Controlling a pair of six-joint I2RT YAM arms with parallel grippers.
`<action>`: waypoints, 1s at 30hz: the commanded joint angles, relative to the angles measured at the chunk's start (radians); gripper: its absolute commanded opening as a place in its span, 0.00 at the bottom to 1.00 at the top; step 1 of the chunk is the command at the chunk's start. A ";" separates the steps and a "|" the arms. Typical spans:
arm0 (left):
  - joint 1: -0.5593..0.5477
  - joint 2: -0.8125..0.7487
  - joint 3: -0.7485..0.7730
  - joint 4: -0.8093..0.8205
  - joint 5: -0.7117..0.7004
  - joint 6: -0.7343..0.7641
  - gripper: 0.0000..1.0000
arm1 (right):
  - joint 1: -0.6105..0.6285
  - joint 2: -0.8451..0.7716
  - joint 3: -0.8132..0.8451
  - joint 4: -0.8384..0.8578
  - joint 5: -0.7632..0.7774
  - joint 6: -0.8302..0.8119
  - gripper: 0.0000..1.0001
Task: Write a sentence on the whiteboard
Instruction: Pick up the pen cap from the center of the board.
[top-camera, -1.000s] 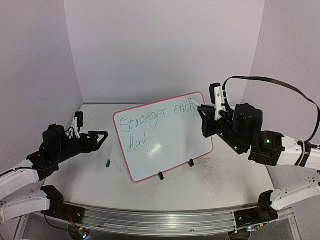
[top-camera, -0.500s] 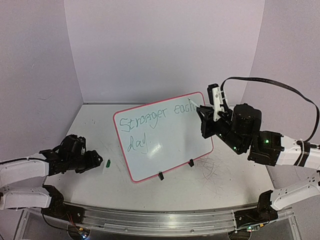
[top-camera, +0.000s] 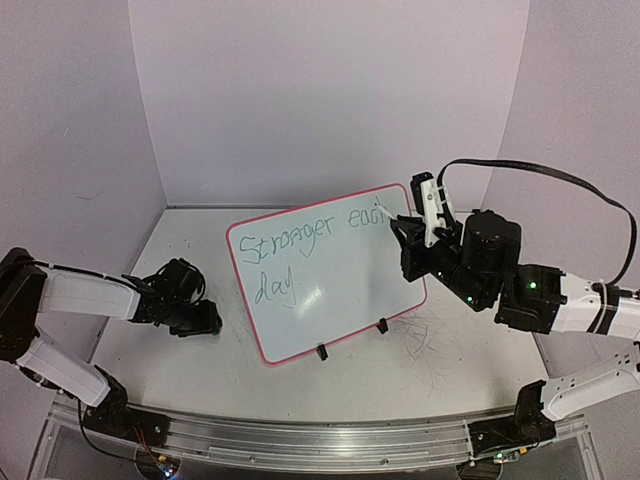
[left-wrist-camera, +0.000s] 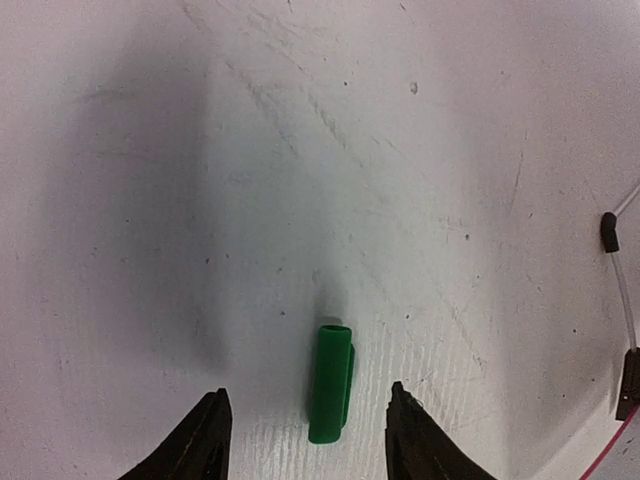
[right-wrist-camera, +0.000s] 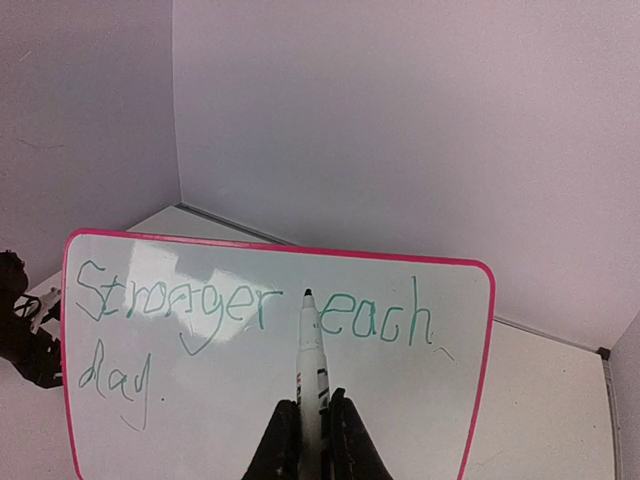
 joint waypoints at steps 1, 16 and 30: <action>-0.056 0.068 0.052 0.036 -0.023 0.041 0.47 | 0.000 -0.016 -0.004 0.024 -0.009 -0.019 0.00; -0.127 0.118 0.060 0.021 -0.159 0.011 0.11 | 0.000 -0.036 -0.013 0.031 -0.030 -0.021 0.00; -0.129 0.020 0.053 -0.005 -0.168 -0.005 0.03 | 0.000 -0.039 -0.020 0.031 -0.039 -0.012 0.00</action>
